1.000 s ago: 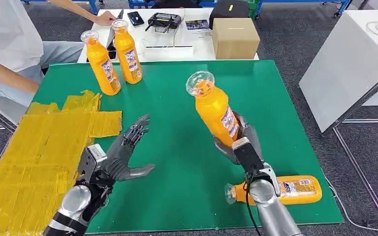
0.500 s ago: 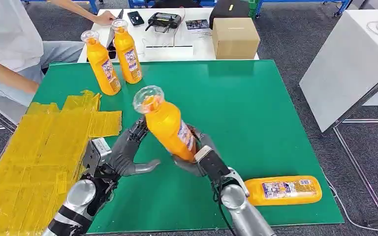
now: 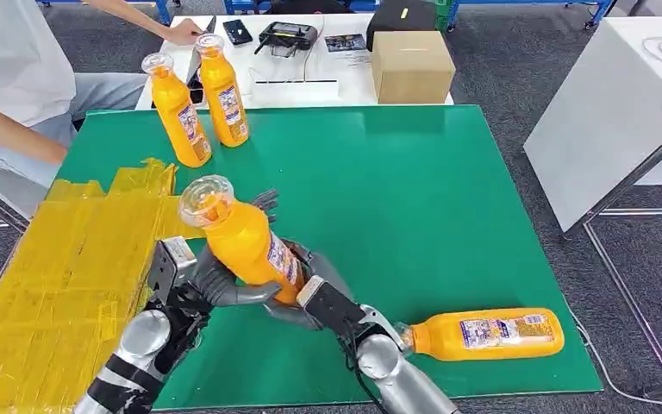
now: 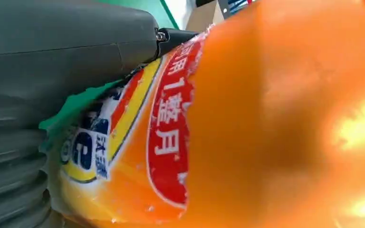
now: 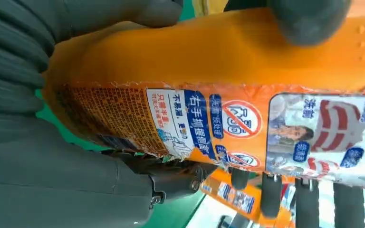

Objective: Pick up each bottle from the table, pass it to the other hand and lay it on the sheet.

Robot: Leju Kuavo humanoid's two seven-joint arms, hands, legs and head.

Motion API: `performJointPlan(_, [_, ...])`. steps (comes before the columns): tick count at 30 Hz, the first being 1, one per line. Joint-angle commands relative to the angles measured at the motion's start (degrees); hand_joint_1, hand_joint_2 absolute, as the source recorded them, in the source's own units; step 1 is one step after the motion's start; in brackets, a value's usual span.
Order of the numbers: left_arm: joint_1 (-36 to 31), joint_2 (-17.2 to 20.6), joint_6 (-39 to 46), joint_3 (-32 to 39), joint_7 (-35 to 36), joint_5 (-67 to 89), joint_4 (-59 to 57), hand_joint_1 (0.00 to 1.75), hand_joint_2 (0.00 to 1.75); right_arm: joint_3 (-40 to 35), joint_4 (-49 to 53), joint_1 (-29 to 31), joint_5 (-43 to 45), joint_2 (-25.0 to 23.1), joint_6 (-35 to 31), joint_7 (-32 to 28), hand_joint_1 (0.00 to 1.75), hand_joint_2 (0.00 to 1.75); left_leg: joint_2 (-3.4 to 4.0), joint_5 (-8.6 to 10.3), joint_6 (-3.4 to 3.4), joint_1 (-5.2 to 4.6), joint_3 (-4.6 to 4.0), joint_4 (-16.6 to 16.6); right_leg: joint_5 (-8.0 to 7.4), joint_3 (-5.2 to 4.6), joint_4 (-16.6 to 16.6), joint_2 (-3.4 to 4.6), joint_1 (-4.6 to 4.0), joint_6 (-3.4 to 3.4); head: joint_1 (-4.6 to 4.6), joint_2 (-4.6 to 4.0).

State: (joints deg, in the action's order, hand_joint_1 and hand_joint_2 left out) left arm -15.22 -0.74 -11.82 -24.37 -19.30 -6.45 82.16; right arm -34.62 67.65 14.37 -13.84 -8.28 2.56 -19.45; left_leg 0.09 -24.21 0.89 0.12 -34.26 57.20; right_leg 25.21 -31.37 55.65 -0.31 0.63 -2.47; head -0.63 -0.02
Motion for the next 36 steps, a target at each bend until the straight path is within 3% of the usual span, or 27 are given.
performJointPlan(1, [-3.1, -0.8, 0.5, -0.7, -0.3, -1.5, -4.5, 0.42, 1.75, -6.2, -5.0, 2.9, -0.2, 1.3, 0.5, -0.4, 1.75, 1.75, -0.03, -0.03, -0.03, 0.05, 0.10, 0.0, 0.02, 0.13, -0.1, -0.02, -0.06, 0.04, 0.02, 0.00])
performJointPlan(2, [-3.1, -0.8, 0.5, -0.7, -0.3, -1.5, -4.5, 0.42, 1.75, -6.2, -5.0, 2.9, -0.2, 1.3, 0.5, -0.4, 1.75, 1.75, -0.04, -0.07, -0.04, 0.10, 0.18, 0.0, 0.05, 0.23, -0.1, -0.02, -0.10, 0.06, 0.00, 0.00])
performJointPlan(3, [-3.0, -0.8, 0.5, -0.8, -0.3, -1.6, -4.5, 1.75, 1.75, -6.2, -5.0, 2.9, -0.2, 1.3, 0.5, -0.5, 1.75, 1.75, -0.05, -0.06, -0.03, 0.07, 0.17, 0.0, 0.05, 0.21, -0.1, -0.03, -0.07, 0.05, 0.00, 0.00])
performJointPlan(18, [-2.3, -1.2, 1.4, 0.8, -1.2, -3.8, -2.9, 1.75, 1.75, -4.5, -4.7, 2.1, 1.1, 1.4, -1.5, -1.6, 1.73, 1.75, -0.07, -0.05, -0.04, 0.09, 0.15, 0.0, 0.04, 0.21, -0.1, -0.05, -0.09, 0.06, 0.00, 0.00])
performJointPlan(19, [-2.2, -1.1, 1.7, 1.0, -1.3, -3.9, -2.5, 1.75, 1.75, -4.0, -4.0, 1.9, 1.3, 1.7, -2.1, -1.8, 0.10, 1.75, -0.07, -0.03, -0.02, 0.04, 0.09, 0.0, 0.03, 0.12, -0.1, -0.05, -0.04, 0.04, 0.00, 0.00])
performJointPlan(20, [-2.2, -0.9, 2.8, 1.8, -1.9, -3.8, -1.7, 1.75, 1.75, -2.9, -2.8, 1.4, 1.7, 1.9, -3.2, -2.3, 0.00, 1.75, -0.09, -0.08, -0.04, 0.09, 0.19, 0.0, 0.07, 0.26, -0.1, -0.07, -0.09, 0.07, 0.02, 0.00])
performJointPlan(25, [-2.0, 0.3, 4.7, 3.9, -2.2, -3.2, 0.9, 1.75, 1.75, 0.0, 2.6, -0.3, 2.6, 3.6, -4.5, -2.5, 0.00, 1.75, -0.07, -0.03, -0.02, 0.05, 0.02, 0.0, 0.03, 0.06, 0.0, -0.05, -0.05, 0.04, 0.02, 0.00])
performJointPlan(29, [-3.2, 2.8, 16.8, 6.6, -4.0, 9.2, 2.7, 1.75, 1.75, 4.8, 11.1, -3.7, 2.7, 5.8, -8.3, -4.2, 0.00, 1.75, -0.13, -0.08, -0.04, 0.09, 0.08, 0.0, 0.08, 0.15, 0.0, -0.10, -0.09, 0.07, 0.02, 0.00])
performJointPlan(31, [-3.7, 3.4, 18.8, 6.9, -3.6, 12.4, 2.6, 1.75, 1.75, 5.7, 12.6, -4.4, 2.5, 5.9, -8.4, -4.1, 0.00, 1.75, -0.11, -0.03, -0.03, 0.06, -0.02, 0.0, 0.04, 0.03, 0.0, -0.09, -0.05, 0.05, 0.02, 0.00])
performJointPlan(33, [-5.6, 5.4, 30.9, 6.6, -1.1, 30.5, 1.0, 1.75, 1.75, 8.1, 17.6, -6.7, 0.1, 6.5, -12.5, -6.0, 0.00, 1.75, -0.11, -0.05, -0.04, 0.06, 0.05, 0.0, 0.07, 0.09, 0.0, -0.08, -0.06, 0.07, 0.00, 0.00])
performJointPlan(36, [-9.2, 7.6, 36.8, 6.6, 5.3, 49.0, -2.9, 1.75, 1.75, 10.6, 25.9, -9.9, -2.8, 7.7, -16.1, -6.9, 0.00, 1.75, -0.28, -0.03, -0.04, 0.07, -0.03, 0.1, 0.10, 0.05, 0.0, -0.26, -0.07, 0.07, 0.02, 0.00])
